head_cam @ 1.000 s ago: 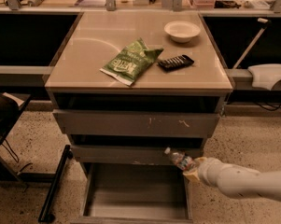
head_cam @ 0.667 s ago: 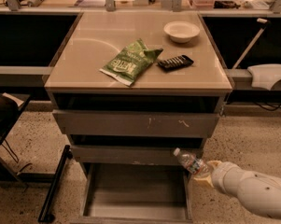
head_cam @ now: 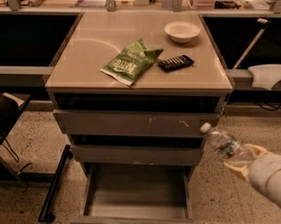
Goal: Pick water bottle from bottom drawer and place on counter
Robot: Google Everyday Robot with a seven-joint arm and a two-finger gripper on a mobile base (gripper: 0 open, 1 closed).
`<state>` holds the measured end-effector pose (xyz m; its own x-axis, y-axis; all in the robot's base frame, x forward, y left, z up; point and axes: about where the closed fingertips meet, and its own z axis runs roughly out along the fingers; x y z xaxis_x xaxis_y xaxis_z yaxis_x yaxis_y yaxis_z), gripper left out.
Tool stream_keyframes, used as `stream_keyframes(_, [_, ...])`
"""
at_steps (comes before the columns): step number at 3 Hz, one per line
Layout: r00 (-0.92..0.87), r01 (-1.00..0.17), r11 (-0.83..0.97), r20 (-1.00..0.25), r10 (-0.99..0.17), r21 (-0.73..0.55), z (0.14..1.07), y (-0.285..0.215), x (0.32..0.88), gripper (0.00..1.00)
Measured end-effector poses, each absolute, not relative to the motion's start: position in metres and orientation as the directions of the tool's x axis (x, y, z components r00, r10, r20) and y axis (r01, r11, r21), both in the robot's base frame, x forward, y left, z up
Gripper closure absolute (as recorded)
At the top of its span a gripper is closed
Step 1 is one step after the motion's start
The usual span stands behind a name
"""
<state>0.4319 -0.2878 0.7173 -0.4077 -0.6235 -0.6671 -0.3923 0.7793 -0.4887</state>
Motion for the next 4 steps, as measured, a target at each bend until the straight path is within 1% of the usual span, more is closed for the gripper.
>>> stream_keyframes(1, [-0.437,-0.33,0.795,-0.664,-0.607,-0.509,0.732,-0.314,0.411,1.0])
stream_keyframes(2, [-0.437,-0.331,0.795,-0.665,-0.606,-0.508,0.732,-0.314,0.411,1.0])
stream_keyframes(3, [-0.419,-0.314,0.802,-0.684,-0.598,-0.508,0.75,-0.31,0.425,1.0])
stream_keyframes(4, [-0.386,-0.292,0.814,-0.717,-0.581,-0.502,0.805,-0.304,0.47,1.0])
